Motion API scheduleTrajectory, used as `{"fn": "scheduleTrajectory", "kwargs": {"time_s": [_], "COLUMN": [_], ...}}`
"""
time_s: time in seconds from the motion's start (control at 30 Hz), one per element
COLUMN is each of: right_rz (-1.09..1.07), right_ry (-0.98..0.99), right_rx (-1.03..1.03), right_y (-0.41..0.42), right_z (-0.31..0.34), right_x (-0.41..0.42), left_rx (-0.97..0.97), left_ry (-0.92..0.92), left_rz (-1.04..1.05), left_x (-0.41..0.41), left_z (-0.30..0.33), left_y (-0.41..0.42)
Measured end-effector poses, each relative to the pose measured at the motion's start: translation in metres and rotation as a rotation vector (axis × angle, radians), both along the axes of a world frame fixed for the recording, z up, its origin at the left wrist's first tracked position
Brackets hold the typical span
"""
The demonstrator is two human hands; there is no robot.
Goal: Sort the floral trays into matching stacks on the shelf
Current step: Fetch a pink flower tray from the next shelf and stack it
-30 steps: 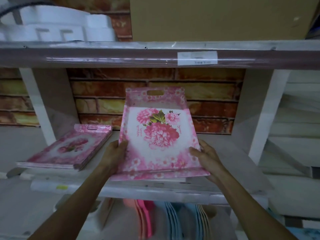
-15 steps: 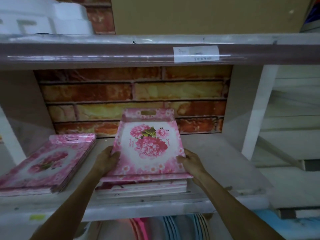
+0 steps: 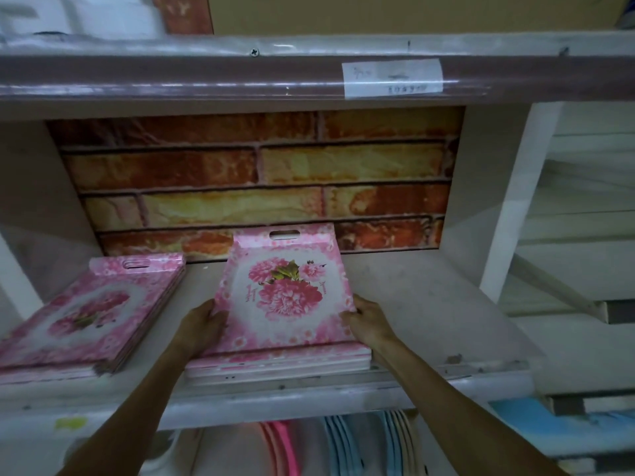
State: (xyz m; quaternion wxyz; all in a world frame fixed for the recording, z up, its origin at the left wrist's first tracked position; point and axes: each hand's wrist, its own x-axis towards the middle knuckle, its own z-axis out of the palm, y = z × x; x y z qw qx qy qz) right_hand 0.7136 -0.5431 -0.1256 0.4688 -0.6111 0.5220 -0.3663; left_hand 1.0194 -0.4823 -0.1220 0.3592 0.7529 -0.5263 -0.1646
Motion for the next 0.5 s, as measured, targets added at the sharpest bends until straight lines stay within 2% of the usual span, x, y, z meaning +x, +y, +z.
{"fn": "scheduleTrajectory", "kwargs": {"time_s": [0.33, 0.5], "right_rz": [0.019, 0.012], "right_ry": [0.068, 0.07], "right_rx": [-0.034, -0.003], "right_y": [0.002, 0.004], "right_z": [-0.003, -0.001], "right_x": [-0.003, -0.002], "left_rx": [0.07, 0.105], "left_ry": [-0.087, -0.241], "left_rz": [-0.002, 0.025], "left_x": [0.002, -0.005], "left_z": [-0.004, 0.006], "left_y": [-0.004, 0.0]}}
